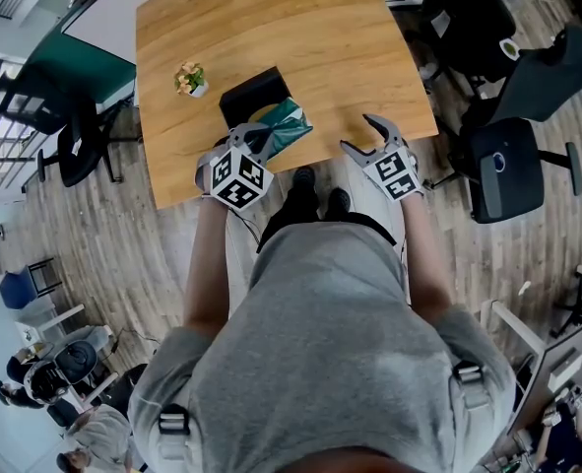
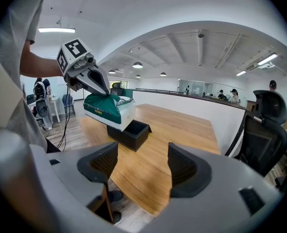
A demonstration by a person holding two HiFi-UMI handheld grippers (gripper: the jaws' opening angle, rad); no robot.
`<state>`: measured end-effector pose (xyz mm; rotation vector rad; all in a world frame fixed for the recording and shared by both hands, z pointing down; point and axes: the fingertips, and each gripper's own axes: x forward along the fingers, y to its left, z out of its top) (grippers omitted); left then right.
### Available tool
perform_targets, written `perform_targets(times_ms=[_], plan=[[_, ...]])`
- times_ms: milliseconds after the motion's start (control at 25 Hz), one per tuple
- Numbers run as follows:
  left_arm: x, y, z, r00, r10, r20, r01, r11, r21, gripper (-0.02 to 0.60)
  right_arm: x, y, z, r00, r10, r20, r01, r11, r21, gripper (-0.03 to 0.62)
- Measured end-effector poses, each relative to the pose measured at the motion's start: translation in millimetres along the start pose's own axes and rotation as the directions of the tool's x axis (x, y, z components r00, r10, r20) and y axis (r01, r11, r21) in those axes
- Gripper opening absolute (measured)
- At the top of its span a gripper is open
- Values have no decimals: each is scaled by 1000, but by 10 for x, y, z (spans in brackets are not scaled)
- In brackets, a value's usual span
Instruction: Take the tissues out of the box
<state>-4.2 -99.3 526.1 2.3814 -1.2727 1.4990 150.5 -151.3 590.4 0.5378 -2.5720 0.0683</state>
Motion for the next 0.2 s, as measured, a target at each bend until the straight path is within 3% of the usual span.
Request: perform_targets(times_ms=[200], plan=[[12, 14, -16, 1000, -2, -1, 2, 1000, -5, 18, 14, 0, 16, 1000, 7, 3, -7, 1000, 5, 318]])
